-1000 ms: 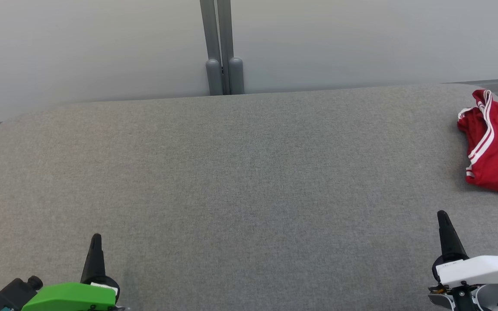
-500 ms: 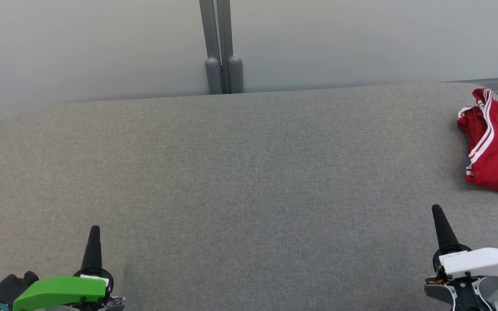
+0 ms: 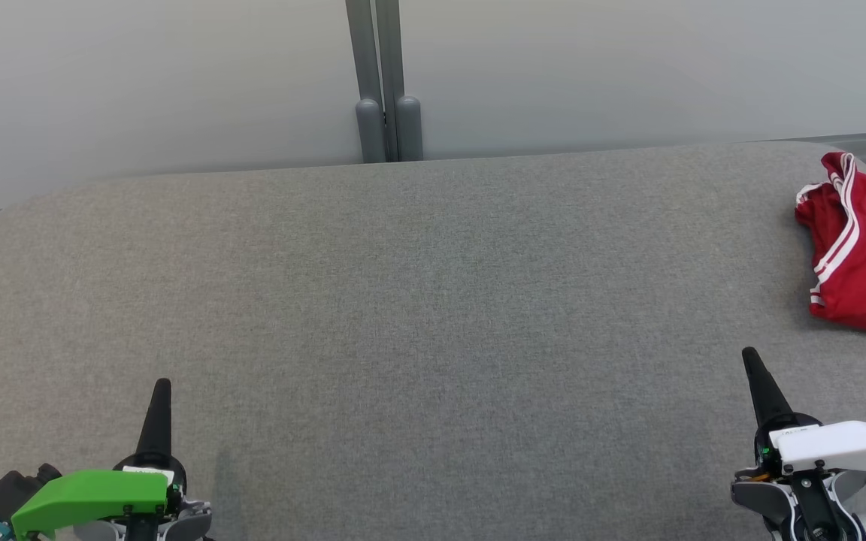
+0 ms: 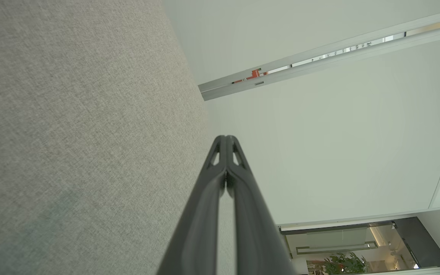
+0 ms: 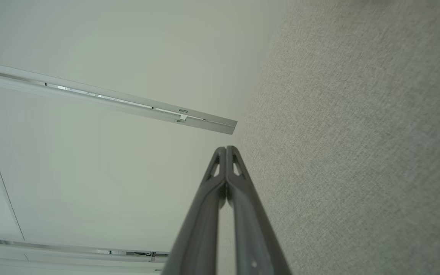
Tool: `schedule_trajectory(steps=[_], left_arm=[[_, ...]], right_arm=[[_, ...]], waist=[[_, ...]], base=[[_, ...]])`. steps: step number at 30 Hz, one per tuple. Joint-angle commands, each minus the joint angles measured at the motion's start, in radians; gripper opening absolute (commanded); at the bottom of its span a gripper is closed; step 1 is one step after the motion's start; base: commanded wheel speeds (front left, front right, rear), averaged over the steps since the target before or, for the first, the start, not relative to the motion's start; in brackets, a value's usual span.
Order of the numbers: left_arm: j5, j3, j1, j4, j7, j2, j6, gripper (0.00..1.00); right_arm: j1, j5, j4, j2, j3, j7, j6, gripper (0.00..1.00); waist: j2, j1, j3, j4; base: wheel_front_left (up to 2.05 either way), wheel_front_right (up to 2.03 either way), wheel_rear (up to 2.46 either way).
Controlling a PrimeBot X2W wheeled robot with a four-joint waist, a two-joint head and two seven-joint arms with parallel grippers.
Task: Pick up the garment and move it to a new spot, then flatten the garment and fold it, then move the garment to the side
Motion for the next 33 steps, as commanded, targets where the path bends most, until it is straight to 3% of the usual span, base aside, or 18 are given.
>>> schedule_trajectory(steps=[1,33], left_arm=[[-0.027,0.006,-0.028,-0.003,0.005,0.008,-0.009,0.0],[-0.253,0.033,-0.076,0.015,0.068,0.01,-0.033,0.0]], right_arm=[[-0.022,0.028,0.0,-0.006,0.001,0.007,0.001,0.0],[-0.075,0.298,0.042,-0.008,0.01,0.069,0.0,0.0]], waist=[[0.0,0.0,0.0,0.0],[0.0,0.0,0.007,-0.003]], base=[[0.0,0.0,0.0],[0.0,0.0,0.0]])
